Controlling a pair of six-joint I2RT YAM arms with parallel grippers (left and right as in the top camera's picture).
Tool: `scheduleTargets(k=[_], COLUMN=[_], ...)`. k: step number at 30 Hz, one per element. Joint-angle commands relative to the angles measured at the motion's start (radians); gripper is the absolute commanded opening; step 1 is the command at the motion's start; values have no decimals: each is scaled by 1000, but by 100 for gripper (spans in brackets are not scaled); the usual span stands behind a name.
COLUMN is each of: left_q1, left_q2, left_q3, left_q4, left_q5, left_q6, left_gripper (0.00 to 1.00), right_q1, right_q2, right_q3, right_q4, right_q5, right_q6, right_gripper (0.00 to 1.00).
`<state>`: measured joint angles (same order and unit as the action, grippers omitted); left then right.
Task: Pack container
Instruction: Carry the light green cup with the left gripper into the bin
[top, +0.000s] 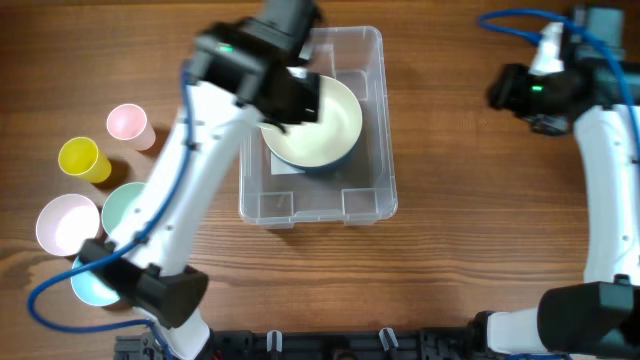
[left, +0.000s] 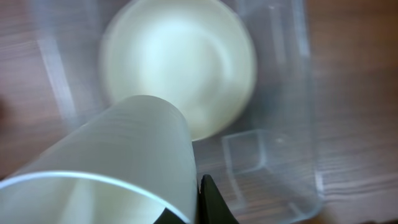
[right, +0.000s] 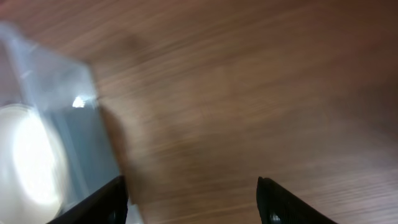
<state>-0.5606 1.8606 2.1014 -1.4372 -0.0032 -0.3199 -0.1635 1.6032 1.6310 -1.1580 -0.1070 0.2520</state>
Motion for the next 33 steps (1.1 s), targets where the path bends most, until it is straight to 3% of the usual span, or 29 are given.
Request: scheduleTargets(k=[1,9,20,28,33], left_q1=[-100,-195,-235,-236,-236], left_q2=[58,222,380,401,401], left_q3=[-3,-7,-9,-44,-61], left_q4=[11,1,17,106,114], left_q5=[15,171,170,97,16], left_q6=[-56,-82,-82,-335,-554], left_gripper=[4,4,4,4,4], right_q1=[-37,-36,-36,-36,-36], right_q2=[-36,-36,-36,-36,-36], right_q3=[-8,-8,-8,-8,-8], right_q4=[-19,-18,-18,-18,-16], right_q5=[-6,-6,-6,-6,-6], right_q6=[39,37,36,36,36], right_gripper=[67,67,67,67,67])
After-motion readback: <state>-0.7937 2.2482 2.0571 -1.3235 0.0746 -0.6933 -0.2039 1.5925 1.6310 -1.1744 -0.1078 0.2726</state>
